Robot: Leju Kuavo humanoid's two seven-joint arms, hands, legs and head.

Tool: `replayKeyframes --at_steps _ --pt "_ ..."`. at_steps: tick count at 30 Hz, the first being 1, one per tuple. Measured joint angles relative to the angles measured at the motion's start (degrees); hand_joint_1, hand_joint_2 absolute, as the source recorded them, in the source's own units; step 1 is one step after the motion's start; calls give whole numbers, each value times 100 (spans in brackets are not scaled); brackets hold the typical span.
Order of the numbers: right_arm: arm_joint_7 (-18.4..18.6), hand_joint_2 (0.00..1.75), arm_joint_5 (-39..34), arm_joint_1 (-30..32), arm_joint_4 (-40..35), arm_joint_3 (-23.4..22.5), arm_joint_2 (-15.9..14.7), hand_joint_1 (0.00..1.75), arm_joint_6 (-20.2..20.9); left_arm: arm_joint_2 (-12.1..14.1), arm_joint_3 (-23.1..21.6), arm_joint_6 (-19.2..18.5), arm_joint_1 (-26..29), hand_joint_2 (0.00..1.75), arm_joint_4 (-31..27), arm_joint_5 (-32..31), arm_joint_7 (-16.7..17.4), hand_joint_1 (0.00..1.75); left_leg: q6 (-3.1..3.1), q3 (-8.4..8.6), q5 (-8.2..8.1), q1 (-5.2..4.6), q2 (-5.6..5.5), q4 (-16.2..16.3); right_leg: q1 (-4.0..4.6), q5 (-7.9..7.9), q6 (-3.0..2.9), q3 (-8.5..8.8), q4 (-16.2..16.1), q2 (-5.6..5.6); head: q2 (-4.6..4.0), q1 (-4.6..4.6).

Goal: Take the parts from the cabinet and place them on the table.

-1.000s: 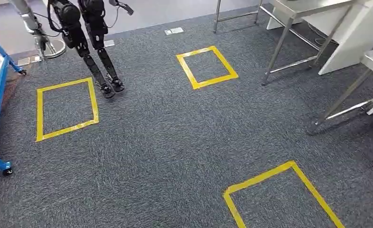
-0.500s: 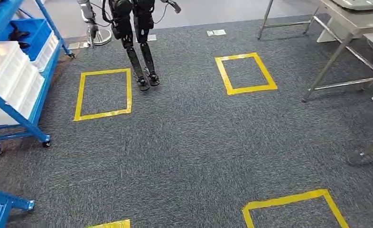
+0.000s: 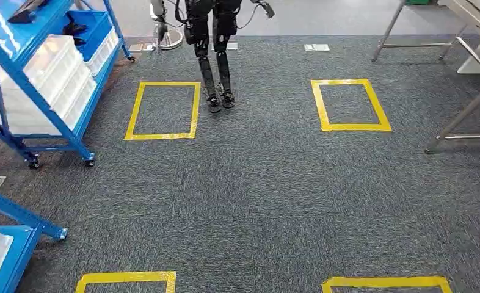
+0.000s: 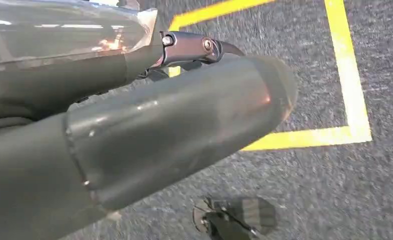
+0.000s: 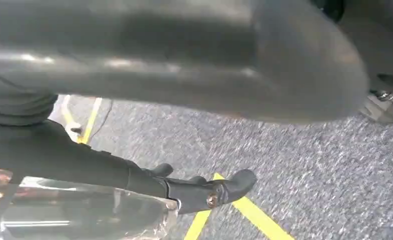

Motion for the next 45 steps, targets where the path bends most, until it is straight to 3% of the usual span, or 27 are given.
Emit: replayKeyframes --at_steps 3,5,7,9,12,13,14,17,18,19,20,21,23,24,25,27,28,29,30,33,34,36,38,40,41,43,45 --pt "11 0 -72 -55 -2 -11 26 0 -68 7 -2 -70 17 0 2 -54 0 0 147 50 70 14 -220 -109 42 -49 95 60 11 -161 0 -13" --pt "11 0 -90 -50 0 -41 26 0 -70 9 -4 -100 3 0 0 -107 -30 0 226 61 113 13 -316 -142 -48 -291 82 -111 465 403 0 6" --pt "20 0 -118 -24 2 -85 26 0 -68 13 -18 -146 -35 0 0 -148 -83 0 246 39 121 10 -503 -139 -82 -672 40 -604 1417 581 0 17" --pt "44 0 -153 -2 2 -116 22 0 -68 11 -26 -172 -30 0 0 -201 -116 0 243 45 121 8 -682 -135 -91 -683 114 -826 1788 610 0 15" --pt "44 0 -219 -7 2 -162 7 0 -70 0 -83 -232 -26 0 0 -284 -120 0 212 64 118 22 -931 -119 -159 -93 317 -337 617 714 0 19" --pt "44 0 -241 -6 2 -184 2 0 -72 -2 -103 -256 -29 0 0 -310 -120 0 181 56 116 24 -995 -109 -205 41 343 -156 196 937 0 28" --pt "42 0 -274 -8 2 -208 2 0 -74 -2 -109 -269 -43 0 0 -352 -118 0 114 37 79 -21 -1067 -51 -163 93 285 -149 53 1063 0 22" --pt "24 0 -324 -26 2 -271 -11 0 -74 -11 -173 -288 -30 0 0 -411 -118 0 15 25 88 24 -1182 -105 -115 102 140 -109 54 899 0 13" --pt "22 0 -328 -27 2 -275 -11 0 -74 -9 -184 -291 -26 0 2 -413 -116 0 -20 3 99 43 -1225 -96 -186 131 85 -64 34 834 0 6" --pt "22 0 -328 -44 2 -278 -9 0 -74 -6 -190 -291 -21 0 2 -413 -111 0 -25 -43 22 49 -1042 25 -195 152 52 -70 10 759 0 8" --pt "13 0 -330 -43 2 -282 -13 0 -74 -13 -201 -295 -28 0 2 -413 -109 0 -46 -177 -208 26 -734 316 -189 157 11 -69 9 709 0 -41" --pt "9 0 -330 -26 2 -288 -13 0 -74 -17 -210 -308 -41 0 2 -415 -107 0 -63 -364 -448 29 -603 714 -161 151 -26 -68 10 648 0 -51" --pt "9 0 -348 8 2 -312 -24 0 -70 -28 -238 -330 -54 0 2 -450 -107 0 -88 -754 -783 37 -508 1496 -132 133 -51 -71 14 481 0 -46" --pt "11 0 -363 10 2 -332 -37 0 -66 -28 -258 -343 -52 0 2 -487 -98 0 -92 -842 -787 40 -490 1659 -123 126 -60 -71 15 407 0 -48" --pt "11 0 -389 6 2 -345 -44 0 -64 -37 -275 -365 -53 0 2 -533 -66 0 -90 -778 -627 46 -468 1518 -121 118 -66 -65 15 328 0 -46" --pt "-26 0 -446 -11 2 -389 -59 0 -64 -65 -326 -415 -119 0 2 -579 68 0 -58 -325 -155 45 -321 666 -121 88 -51 -28 16 204 0 -51" --pt "-46 0 -453 -13 2 -404 -66 0 -64 -74 -345 -439 -164 0 0 -592 134 0 -34 -153 -32 39 -164 360 -115 71 -30 -7 16 164 0 -51" --pt "-85 0 -450 -8 2 -420 -81 0 -66 -109 -365 -483 -306 0 0 -601 254 0 9 15 -27 -30 237 13 -42 28 21 1 39 76 0 -59" --pt "-111 0 -418 -14 2 -420 -92 0 -66 -153 -385 -566 -455 0 -4 -603 341 0 59 -12 -6 -37 55 23 -26 12 56 10 24 -25 0 -24" --pt "-153 0 -299 -51 2 -413 -87 0 -77 -186 -411 -676 -619 0 -11 -601 457 0 102 -39 5 -78 -111 9 -12 13 106 71 -12 -185 0 -16" --pt "-175 0 -236 -74 2 -400 -76 0 -85 -192 -417 -710 -673 0 -15 -601 496 0 168 10 58 -27 -191 -55 17 -28 158 76 22 -170 0 -29" --pt "-192 0 -108 -79 6 -359 -44 0 -116 -203 -437 -789 -761 0 -22 -601 527 0 236 9 93 -2 -286 -73 -42 -259 126 -91 407 363 0 -1" --pt "-188 0 -20 -58 11 -317 -7 0 -153 -170 -435 -826 -832 0 -33 -597 529 0 262 -13 107 -2 -418 -73 -72 -611 70 -497 1221 562 0 19" --pt "-129 0 83 -37 22 -258 11 0 -153 -131 -433 -841 -837 0 -35 -542 538 0 261 -20 108 -4 -599 -70 -75 -762 112 -845 1868 605 0 17" --pt "-94 0 139 -19 22 -219 15 0 -123 -101 -431 -846 -824 0 -35 -507 549 0 260 -14 108 -4 -691 -68 -80 -682 163 -842 1810 607 0 8" --pt "-72 0 172 -13 22 -147 15 0 -79 -70 -426 -855 -808 0 -35 -470 555 0 247 3 110 5 -878 -61 -114 -247 296 -494 972 669 0 13" --pt "-72 0 175 -12 24 -103 9 0 -55 -63 -424 -855 -807 0 -35 -461 555 0 183 -15 112 -22 -1020 -44 -163 70 335 -179 92 1063 0 33"
